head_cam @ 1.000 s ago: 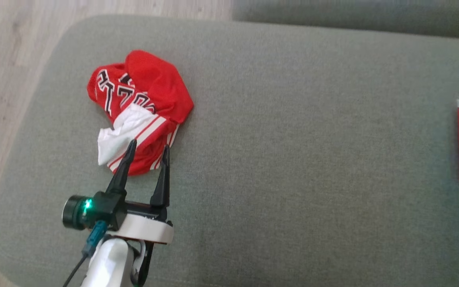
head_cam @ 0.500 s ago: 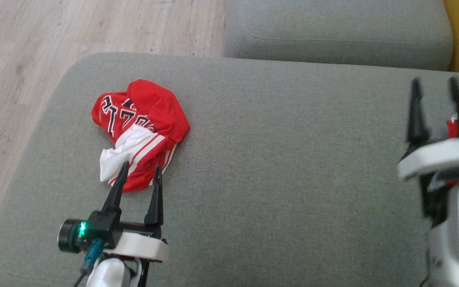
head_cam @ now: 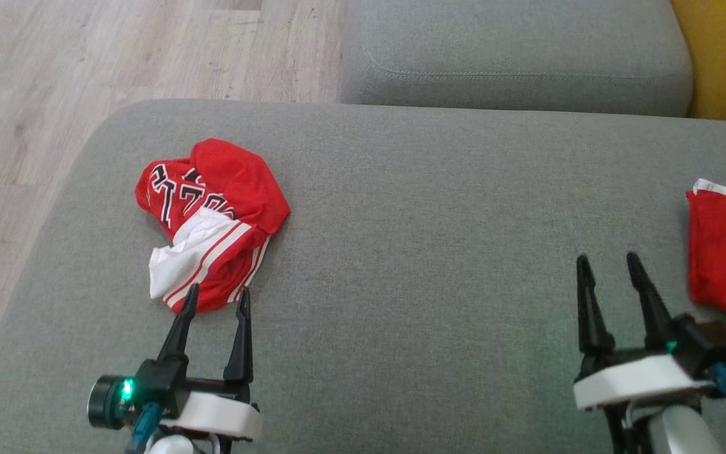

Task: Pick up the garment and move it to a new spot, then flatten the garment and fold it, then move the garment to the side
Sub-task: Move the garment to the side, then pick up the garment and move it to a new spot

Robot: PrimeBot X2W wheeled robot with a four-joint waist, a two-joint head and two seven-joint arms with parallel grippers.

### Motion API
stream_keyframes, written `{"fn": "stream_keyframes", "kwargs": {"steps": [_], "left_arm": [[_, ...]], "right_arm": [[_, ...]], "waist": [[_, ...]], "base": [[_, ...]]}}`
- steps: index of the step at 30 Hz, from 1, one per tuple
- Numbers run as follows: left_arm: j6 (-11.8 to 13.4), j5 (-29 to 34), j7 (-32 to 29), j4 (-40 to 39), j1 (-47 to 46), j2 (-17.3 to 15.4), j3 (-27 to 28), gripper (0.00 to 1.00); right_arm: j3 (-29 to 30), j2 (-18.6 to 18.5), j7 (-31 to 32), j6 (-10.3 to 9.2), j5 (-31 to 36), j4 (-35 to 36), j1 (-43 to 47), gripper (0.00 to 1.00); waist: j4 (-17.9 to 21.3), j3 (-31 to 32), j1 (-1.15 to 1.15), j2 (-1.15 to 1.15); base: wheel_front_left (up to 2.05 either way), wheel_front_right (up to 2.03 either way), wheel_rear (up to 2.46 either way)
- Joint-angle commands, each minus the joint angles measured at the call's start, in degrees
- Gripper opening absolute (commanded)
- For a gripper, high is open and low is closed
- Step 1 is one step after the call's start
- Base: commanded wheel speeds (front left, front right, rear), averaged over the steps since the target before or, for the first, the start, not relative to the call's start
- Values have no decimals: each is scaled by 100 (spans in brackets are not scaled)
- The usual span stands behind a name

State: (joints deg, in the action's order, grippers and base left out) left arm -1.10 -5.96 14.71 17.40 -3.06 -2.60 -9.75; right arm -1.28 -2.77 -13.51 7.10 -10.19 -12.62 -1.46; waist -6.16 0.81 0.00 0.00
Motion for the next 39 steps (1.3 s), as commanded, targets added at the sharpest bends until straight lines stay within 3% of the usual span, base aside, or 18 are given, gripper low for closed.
{"fn": "stream_keyframes", "kwargs": {"steps": [1,23,29,39], "left_arm": [[-6,53,29,-209,-127,-38,205,100],[-171,41,29,-333,-63,-30,113,100],[-189,73,29,-310,-111,-29,87,100],[-230,182,29,-287,-114,-68,77,100]], "right_arm": [[-186,-12,-96,39,67,197,-44,100],[-257,-11,-148,39,-115,581,314,100],[-372,-11,-148,39,-171,585,378,100],[-667,-11,-149,39,-289,539,425,100]], "waist": [[11,14,0,0],[18,37,0,0],[-246,50,0,0],[-1127,119,0,0]], "base": [[0,0,0],[0,0,0],[0,0,0],[0,0,0]]}}
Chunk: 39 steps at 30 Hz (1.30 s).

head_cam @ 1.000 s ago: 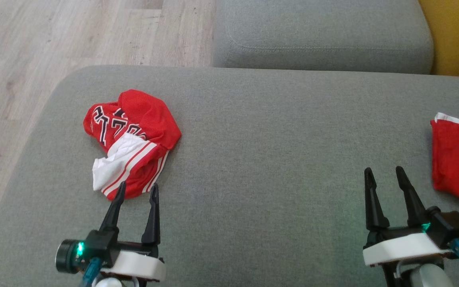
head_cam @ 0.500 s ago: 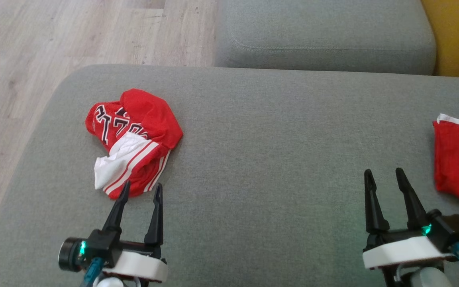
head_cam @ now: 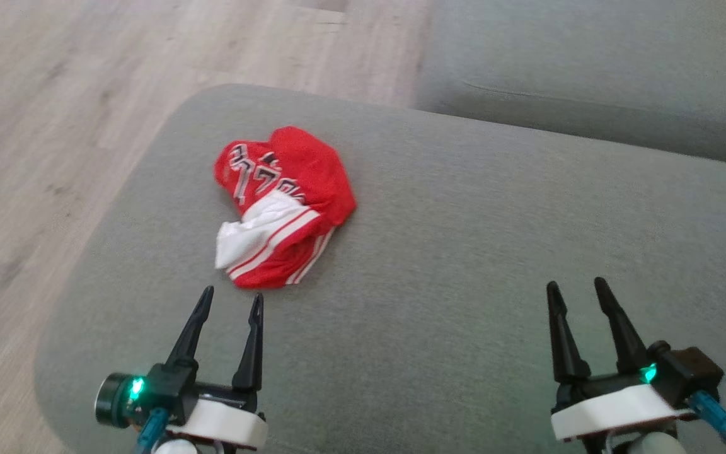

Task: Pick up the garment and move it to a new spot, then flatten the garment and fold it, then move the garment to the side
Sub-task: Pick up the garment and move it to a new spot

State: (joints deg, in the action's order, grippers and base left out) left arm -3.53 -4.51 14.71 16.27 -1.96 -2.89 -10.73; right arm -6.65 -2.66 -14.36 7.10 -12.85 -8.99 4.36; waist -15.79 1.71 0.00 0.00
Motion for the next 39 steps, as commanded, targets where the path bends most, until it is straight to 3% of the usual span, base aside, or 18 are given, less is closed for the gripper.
{"fn": "stream_keyframes", "kwargs": {"steps": [1,12,18,25,29,33,34,39], "left_arm": [[10,46,29,-176,-215,-46,176,100],[-19,102,29,-107,-169,-103,147,100],[-23,147,29,-67,-202,-154,137,100],[-268,508,-130,520,-932,-592,-354,100],[-384,406,-633,959,-1881,-975,-875,100],[-392,-412,-1239,1370,-2956,-1615,-2045,100],[-392,-412,-1239,1370,-2956,-1615,-2045,100],[-394,-1955,-1798,1484,-3996,-2349,-3376,100]], "right_arm": [[-162,-22,-63,39,-44,168,-159,100],[-435,-22,-63,39,-145,75,-165,100],[-463,-21,-63,39,-154,46,-189,100],[-458,-21,-63,39,-43,62,-364,100],[-439,-21,-63,39,118,89,-578,100],[-517,-21,-63,39,254,119,-838,100],[-517,-21,-63,39,254,119,-838,100],[-551,-21,-63,39,364,145,-1139,100]], "waist": [[-242,39,0,0],[-845,91,0,0],[-896,31,0,0],[-725,-367,0,0],[-560,-781,0,0],[-327,-1220,0,0],[-327,-1220,0,0],[-30,-1719,0,0]], "base": [[0,0,0],[0,0,0],[0,0,0],[0,0,0],[0,0,0],[0,0,0],[0,0,0],[0,0,0]]}}
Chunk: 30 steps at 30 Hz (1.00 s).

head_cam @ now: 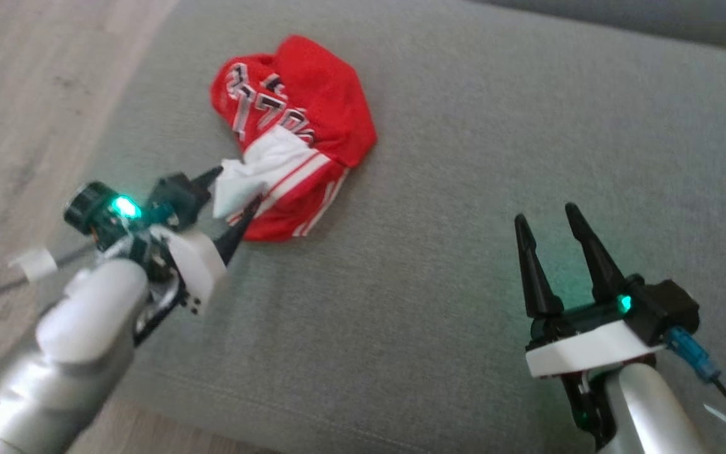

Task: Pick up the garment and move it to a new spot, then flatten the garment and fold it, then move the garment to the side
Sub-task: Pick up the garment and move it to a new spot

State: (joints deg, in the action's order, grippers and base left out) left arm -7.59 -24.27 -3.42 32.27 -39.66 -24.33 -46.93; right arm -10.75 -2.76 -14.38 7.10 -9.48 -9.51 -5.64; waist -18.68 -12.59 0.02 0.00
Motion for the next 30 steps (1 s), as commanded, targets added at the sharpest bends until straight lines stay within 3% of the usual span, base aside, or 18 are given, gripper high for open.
{"fn": "stream_keyframes", "kwargs": {"steps": [1,4,9,10,11,16,24,30], "left_arm": [[11,-272,-64,-110,-385,-325,31,100],[11,-1037,-171,-72,-779,-597,-490,100],[11,-2124,-259,315,-1246,-764,-1144,100],[11,-2270,-280,365,-1281,-766,-1253,43],[11,-2400,-306,405,-1312,-775,-1376,0],[10,-2793,114,549,-1549,-882,-1699,0],[10,-3335,1002,488,-2128,-988,-1458,0],[82,-3216,1286,344,-2608,-1123,-1321,0]], "right_arm": [[-147,-12,-62,39,43,201,-183,100],[-192,-12,-62,39,73,211,-302,100],[-179,-12,-62,39,93,222,-463,100],[-168,-12,-62,39,92,223,-476,100],[-151,-11,-62,39,90,226,-485,100],[-115,-11,-62,39,59,203,-484,100],[-37,-11,-62,39,-43,98,-330,100],[-21,-11,-62,39,-229,74,-174,100]], "waist": [[301,-358,-2,0],[433,-539,-2,0],[610,-734,-2,0],[629,-742,-2,0],[645,-747,-2,0],[699,-657,-2,0],[693,-112,-2,0],[807,369,-2,0]], "base": [[0,0,0],[0,0,0],[0,0,0],[0,0,0],[0,0,0],[0,0,0],[0,0,0],[0,0,0]]}}
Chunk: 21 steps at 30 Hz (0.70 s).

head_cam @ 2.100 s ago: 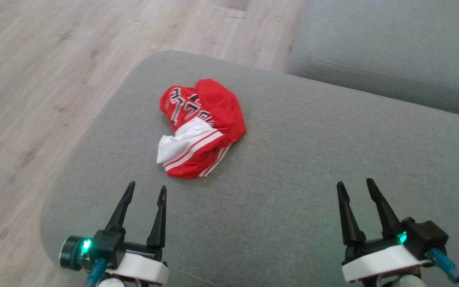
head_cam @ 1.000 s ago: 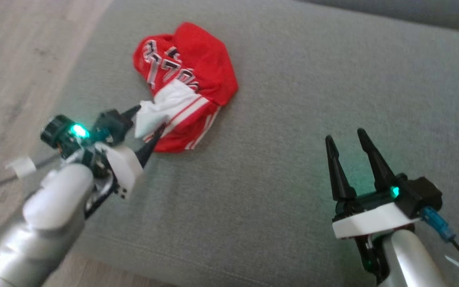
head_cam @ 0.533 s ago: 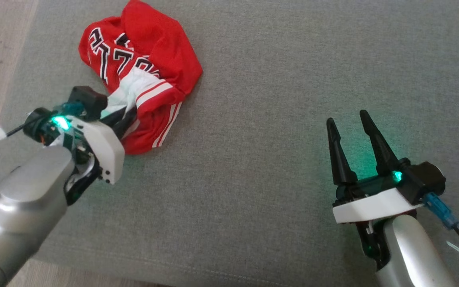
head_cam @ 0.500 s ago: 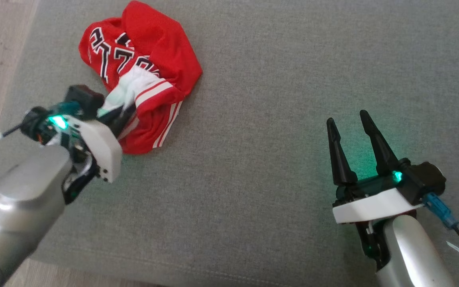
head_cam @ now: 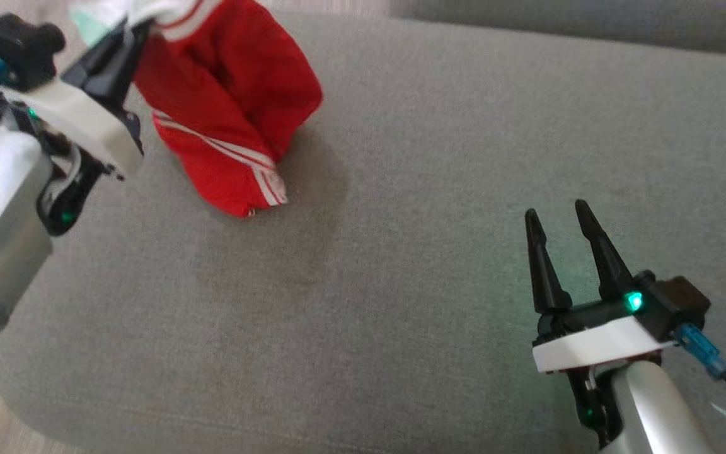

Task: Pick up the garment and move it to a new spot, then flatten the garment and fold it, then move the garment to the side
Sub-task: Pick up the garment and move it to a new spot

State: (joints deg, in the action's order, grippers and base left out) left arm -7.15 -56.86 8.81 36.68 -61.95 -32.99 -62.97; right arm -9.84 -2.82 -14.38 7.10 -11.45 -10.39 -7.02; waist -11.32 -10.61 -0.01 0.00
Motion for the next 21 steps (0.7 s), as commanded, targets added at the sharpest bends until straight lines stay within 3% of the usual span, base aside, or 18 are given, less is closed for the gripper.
{"fn": "stream_keyframes", "kwargs": {"steps": [1,12,21], "left_arm": [[93,100,114,-145,-440,-250,292,0],[624,941,417,-1098,-788,-69,65,0],[930,1579,596,-2000,-1088,510,135,0]], "right_arm": [[-99,-6,-62,39,-62,162,-6,100],[38,-6,-62,39,-266,285,152,100],[45,-6,-62,39,-377,390,142,100]], "waist": [[106,240,1,0],[803,536,1,0],[1518,400,1,0]], "base": [[0,0,0],[0,0,0],[0,0,0]]}}
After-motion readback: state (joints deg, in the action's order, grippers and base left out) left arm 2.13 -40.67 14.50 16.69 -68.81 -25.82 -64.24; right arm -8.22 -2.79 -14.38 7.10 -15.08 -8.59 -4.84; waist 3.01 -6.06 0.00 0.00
